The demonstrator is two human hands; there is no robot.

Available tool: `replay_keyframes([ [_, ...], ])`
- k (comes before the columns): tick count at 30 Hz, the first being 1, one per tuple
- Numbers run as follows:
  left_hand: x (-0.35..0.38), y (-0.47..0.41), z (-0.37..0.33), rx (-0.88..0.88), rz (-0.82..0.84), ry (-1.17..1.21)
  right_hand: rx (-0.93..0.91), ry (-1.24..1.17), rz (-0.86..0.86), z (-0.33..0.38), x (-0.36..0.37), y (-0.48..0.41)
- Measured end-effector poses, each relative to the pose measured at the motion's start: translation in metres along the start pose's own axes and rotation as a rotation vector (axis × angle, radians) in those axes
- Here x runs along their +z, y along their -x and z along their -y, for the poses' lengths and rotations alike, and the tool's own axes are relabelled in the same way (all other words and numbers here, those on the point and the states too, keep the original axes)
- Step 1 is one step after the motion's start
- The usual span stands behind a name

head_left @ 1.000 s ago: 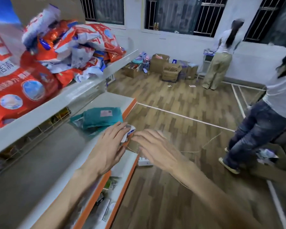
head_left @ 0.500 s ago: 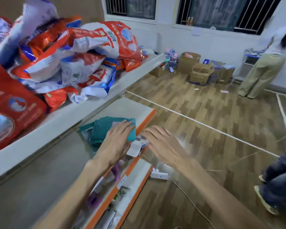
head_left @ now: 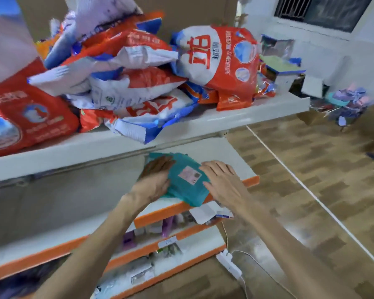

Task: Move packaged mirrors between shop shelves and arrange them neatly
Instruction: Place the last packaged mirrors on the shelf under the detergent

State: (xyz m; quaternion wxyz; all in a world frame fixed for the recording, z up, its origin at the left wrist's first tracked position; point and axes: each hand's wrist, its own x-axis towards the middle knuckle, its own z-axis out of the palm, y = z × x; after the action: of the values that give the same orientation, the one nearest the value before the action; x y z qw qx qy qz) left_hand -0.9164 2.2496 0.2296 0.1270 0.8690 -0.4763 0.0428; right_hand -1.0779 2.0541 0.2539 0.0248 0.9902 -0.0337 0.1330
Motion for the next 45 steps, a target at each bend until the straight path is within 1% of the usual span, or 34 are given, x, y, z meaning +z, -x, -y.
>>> replay_keyframes([
  [3,0.008,0.022,0.019,-0.107,-0.009,-0.019,-0.062,-0.04,0.043,0.006,0.023,-0.025],
  [7,0.02,0.043,0.046,-0.186,-0.042,-0.047,-0.105,-0.102,0.124,0.017,0.053,-0.062],
  [10,0.034,0.041,0.061,-0.25,0.036,0.022,-0.103,-0.094,0.165,0.022,0.072,-0.077],
  [12,0.041,0.029,0.068,-0.283,0.102,0.052,-0.114,-0.091,0.154,0.019,0.085,-0.082],
  [14,0.048,0.015,0.076,-0.287,0.094,0.015,-0.129,-0.082,0.144,0.015,0.095,-0.087],
  [16,0.053,0.003,0.083,-0.325,0.062,0.014,-0.096,-0.093,0.186,0.011,0.106,-0.095],
  [18,0.057,-0.002,0.082,-0.346,0.062,0.033,-0.059,-0.11,0.281,0.011,0.11,-0.098],
  [19,0.058,-0.002,0.08,-0.339,0.062,0.038,-0.059,-0.117,0.298,0.013,0.112,-0.101],
  [21,0.06,0.001,0.079,-0.315,0.062,0.059,-0.001,-0.165,0.385,0.018,0.114,-0.106],
  [23,0.066,0.008,0.081,-0.323,0.112,0.048,0.036,-0.183,0.423,0.024,0.118,-0.108],
  [25,0.068,0.014,0.082,-0.371,0.166,0.042,0.047,-0.188,0.452,0.028,0.122,-0.105],
  [29,0.071,0.022,0.079,-0.426,0.199,0.04,0.071,-0.16,0.501,0.029,0.135,-0.096],
  [33,0.081,0.025,0.071,-0.433,0.193,0.009,0.052,-0.144,0.469,0.026,0.141,-0.09],
  [37,0.098,0.024,0.062,-0.446,0.156,0.047,0.047,-0.159,0.4,0.018,0.152,-0.084],
  [41,0.11,0.019,0.06,-0.487,0.163,0.082,0.028,-0.166,0.374,0.007,0.159,-0.086],
  [45,0.121,0.012,0.054,-0.558,0.072,0.097,0.015,-0.158,0.359,0.001,0.158,-0.085],
])
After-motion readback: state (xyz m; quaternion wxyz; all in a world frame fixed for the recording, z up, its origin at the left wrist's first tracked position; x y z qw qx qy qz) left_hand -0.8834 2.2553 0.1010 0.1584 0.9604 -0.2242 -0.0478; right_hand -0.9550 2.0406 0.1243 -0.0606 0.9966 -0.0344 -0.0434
